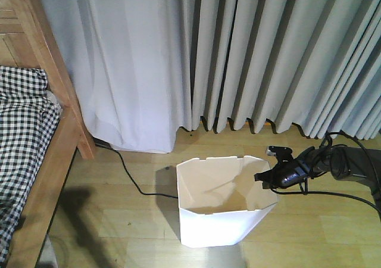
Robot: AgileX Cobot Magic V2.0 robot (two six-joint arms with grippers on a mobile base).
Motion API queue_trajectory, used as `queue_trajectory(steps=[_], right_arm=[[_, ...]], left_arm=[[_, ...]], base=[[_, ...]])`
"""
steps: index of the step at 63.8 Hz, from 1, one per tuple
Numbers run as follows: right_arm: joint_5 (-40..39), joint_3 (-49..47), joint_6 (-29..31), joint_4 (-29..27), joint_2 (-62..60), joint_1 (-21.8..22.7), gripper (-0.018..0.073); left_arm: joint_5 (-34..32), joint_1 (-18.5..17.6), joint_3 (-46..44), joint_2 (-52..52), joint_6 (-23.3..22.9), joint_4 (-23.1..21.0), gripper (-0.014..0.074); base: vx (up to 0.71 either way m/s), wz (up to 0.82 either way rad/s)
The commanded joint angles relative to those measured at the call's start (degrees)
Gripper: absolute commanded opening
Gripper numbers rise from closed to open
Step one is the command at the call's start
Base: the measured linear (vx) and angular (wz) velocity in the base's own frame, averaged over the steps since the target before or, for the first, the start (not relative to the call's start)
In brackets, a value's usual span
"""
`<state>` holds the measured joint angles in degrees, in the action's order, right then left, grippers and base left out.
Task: Move trash bin to bedside with robot
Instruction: 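Lower the bin to the floor beside the bed with the right gripper, then open the right gripper and lift it away from the bin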
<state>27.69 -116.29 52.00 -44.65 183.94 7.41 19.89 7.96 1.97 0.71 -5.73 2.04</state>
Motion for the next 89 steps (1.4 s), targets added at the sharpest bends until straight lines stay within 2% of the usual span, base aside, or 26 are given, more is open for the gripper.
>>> queue_trajectory(steps=[1, 17, 35, 46, 72, 89], right_arm=[[5.38, -2.18, -3.07, -0.90, -2.97, -0.11, 0.0017], [4.91, -2.29, -3.07, -0.17, -2.97, -0.11, 0.0055], [4.02, -2.29, -3.07, -0.17, -2.97, -0.11, 0.0146], [3.60, -2.29, -3.07, -0.17, -2.97, -0.11, 0.0246], [3.06, -2.77, -3.19, -0.22, -3.86, -0.11, 0.0543], [4.07, -2.77, -3.08, -0.11, -3.99, -0.11, 0.0566]], left_arm=[[-3.76, -0.17, 0.19, 0.81, -0.25, -0.13, -0.0006], [-3.76, -0.17, 0.19, 0.81, -0.25, -0.13, -0.0006], [-3.76, -0.17, 0.19, 0.81, -0.25, -0.13, -0.0006], [-3.76, -0.17, 0.19, 0.81, -0.25, -0.13, -0.0006], [-3.76, -0.17, 0.19, 0.81, -0.25, -0.13, -0.0006], [-3.76, -0.17, 0.19, 0.81, -0.25, -0.13, -0.0006]], base=[[0.00, 0.00], [0.00, 0.00], [0.00, 0.00], [0.00, 0.00], [0.00, 0.00], [0.00, 0.00]])
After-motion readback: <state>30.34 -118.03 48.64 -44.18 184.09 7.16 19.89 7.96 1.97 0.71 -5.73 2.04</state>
